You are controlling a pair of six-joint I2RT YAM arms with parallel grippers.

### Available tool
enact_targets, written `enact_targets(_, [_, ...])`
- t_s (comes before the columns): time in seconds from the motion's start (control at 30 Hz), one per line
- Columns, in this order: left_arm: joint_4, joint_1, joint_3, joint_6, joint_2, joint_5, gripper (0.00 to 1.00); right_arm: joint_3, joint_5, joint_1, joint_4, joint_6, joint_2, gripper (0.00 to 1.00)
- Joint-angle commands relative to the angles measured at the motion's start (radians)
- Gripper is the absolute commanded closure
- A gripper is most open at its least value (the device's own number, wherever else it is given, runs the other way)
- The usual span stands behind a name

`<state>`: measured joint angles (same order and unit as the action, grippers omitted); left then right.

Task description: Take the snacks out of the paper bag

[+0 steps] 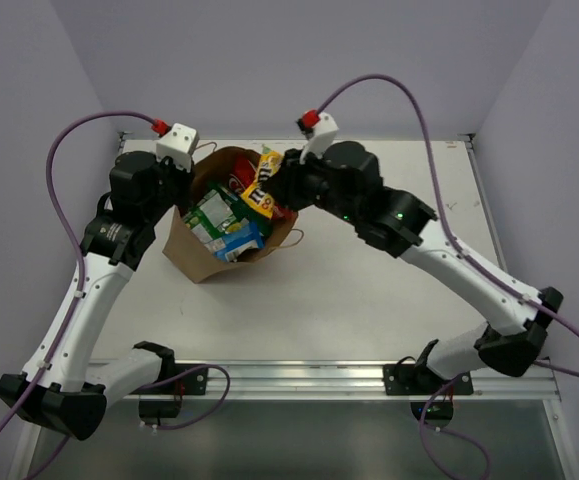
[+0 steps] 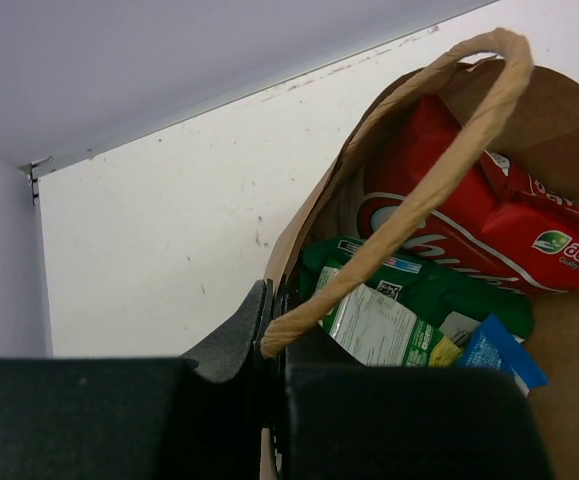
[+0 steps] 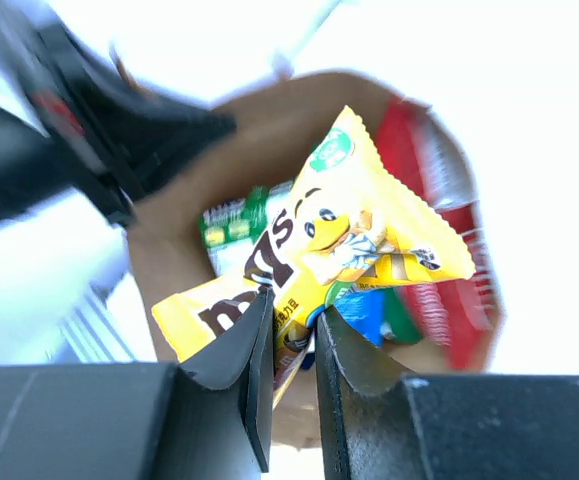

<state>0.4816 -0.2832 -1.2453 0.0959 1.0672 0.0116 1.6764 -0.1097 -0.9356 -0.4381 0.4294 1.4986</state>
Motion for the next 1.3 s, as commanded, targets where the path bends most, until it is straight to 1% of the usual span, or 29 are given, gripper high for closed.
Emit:
enact_targets(0.0, [-0.161, -0.004, -0.01, 0.025, -0.032, 0.016, 1.0, -0.07, -0.053, 0.075, 0.01, -0.037, -0.153, 0.98])
enact_targets(0.03, [-0.166, -0.004, -0.009, 0.03, -0.03, 0.007, 1.0, -0.09, -0.051, 0.142, 0.01, -0.032, -0.175, 0.98])
enact_targets(0.1, [-0.182, -0.004, -0.002, 0.042, -0.026, -0.002, 1.0, -0.131, -0.042, 0.229, 0.001, -0.009, -0.221, 0.98])
enact_targets(0.13, [-0.192, -0.004, 0.0, 0.045, -0.026, -0.007, 1.0, -0.173, -0.041, 0.318, -0.001, -0.001, -0.23, 0.98])
enact_targets(0.2, [-0.215, -0.004, 0.006, 0.062, -0.019, -0.025, 1.0, -0.219, -0.027, 0.398, -0.001, 0.02, -0.239, 0.98])
enact_targets(0.23, [-0.221, -0.002, 0.006, 0.067, -0.018, -0.044, 1.0, -0.259, -0.018, 0.464, 0.001, 0.025, -0.229, 0.98])
enact_targets(0.33, [-0.261, -0.004, 0.007, 0.09, -0.001, -0.08, 1.0, -0.329, 0.05, 0.556, 0.013, 0.057, -0.161, 0.98])
enact_targets(0.4, [-0.293, -0.004, 0.006, 0.116, 0.008, -0.104, 1.0, -0.381, 0.103, 0.577, 0.05, 0.09, -0.114, 0.98])
enact_targets(0.53, [-0.337, -0.004, 0.012, 0.156, 0.019, -0.176, 1.0, -0.451, 0.149, 0.58, 0.159, 0.135, 0.026, 0.98])
enact_targets(0.57, [-0.347, -0.004, 0.018, 0.162, 0.019, -0.186, 1.0, -0.451, 0.16, 0.578, 0.183, 0.146, 0.094, 0.98])
enact_targets(0.63, [-0.35, -0.004, 0.026, 0.179, 0.017, -0.211, 1.0, -0.437, 0.186, 0.574, 0.2, 0.149, 0.162, 0.98])
enact_targets(0.67, [-0.348, -0.002, 0.036, 0.182, 0.014, -0.214, 1.0, -0.429, 0.189, 0.571, 0.211, 0.146, 0.222, 0.97])
enact_targets(0.7, [-0.347, -0.004, 0.044, 0.186, 0.011, -0.216, 1.0, -0.417, 0.188, 0.56, 0.213, 0.143, 0.245, 0.95])
enact_targets(0.77, [-0.337, -0.004, 0.059, 0.188, 0.005, -0.214, 1.0, -0.406, 0.189, 0.551, 0.21, 0.143, 0.282, 0.88])
enact_targets(0.8, [-0.333, -0.004, 0.064, 0.188, 0.002, -0.21, 1.0, -0.403, 0.192, 0.544, 0.207, 0.141, 0.304, 0.75])
enact_targets(0.83, [-0.324, -0.004, 0.067, 0.186, -0.006, -0.206, 1.0, -0.405, 0.197, 0.543, 0.202, 0.137, 0.308, 0.67])
enact_targets(0.87, [-0.319, -0.004, 0.078, 0.185, -0.009, -0.206, 1.0, -0.406, 0.202, 0.543, 0.187, 0.126, 0.305, 0.61])
enact_targets(0.9, [-0.316, -0.004, 0.083, 0.183, -0.013, -0.206, 1.0, -0.415, 0.2, 0.537, 0.18, 0.114, 0.28, 0.47])
enact_targets(0.93, [-0.313, -0.004, 0.089, 0.18, -0.022, -0.205, 1.0, -0.422, 0.196, 0.535, 0.174, 0.103, 0.258, 0.4])
enact_targets(0.97, [-0.31, -0.004, 0.096, 0.179, -0.027, -0.205, 1.0, -0.428, 0.18, 0.534, 0.152, 0.073, 0.229, 0.36])
enact_targets(1.0, [-0.308, -0.004, 0.098, 0.179, -0.03, -0.205, 1.0, -0.432, 0.168, 0.526, 0.139, 0.056, 0.165, 0.31])
enact_targets(1.03, [-0.305, -0.004, 0.101, 0.179, -0.038, -0.205, 1.0, -0.431, 0.157, 0.521, 0.122, 0.04, 0.131, 0.21])
enact_targets(1.1, [-0.301, -0.004, 0.106, 0.173, -0.041, -0.208, 1.0, -0.42, 0.133, 0.503, 0.076, -0.006, 0.033, 0.1])
enact_targets(1.13, [-0.296, -0.002, 0.11, 0.169, -0.044, -0.211, 1.0, -0.411, 0.122, 0.495, 0.038, -0.02, 0.003, 0.06])
enact_targets(1.23, [-0.284, -0.004, 0.116, 0.159, -0.05, -0.217, 1.0, -0.386, 0.111, 0.433, 0.01, -0.147, -0.105, 0.05])
enact_targets(1.27, [-0.279, -0.004, 0.115, 0.159, -0.052, -0.219, 1.0, -0.388, 0.111, 0.391, 0.013, -0.176, -0.133, 0.05])
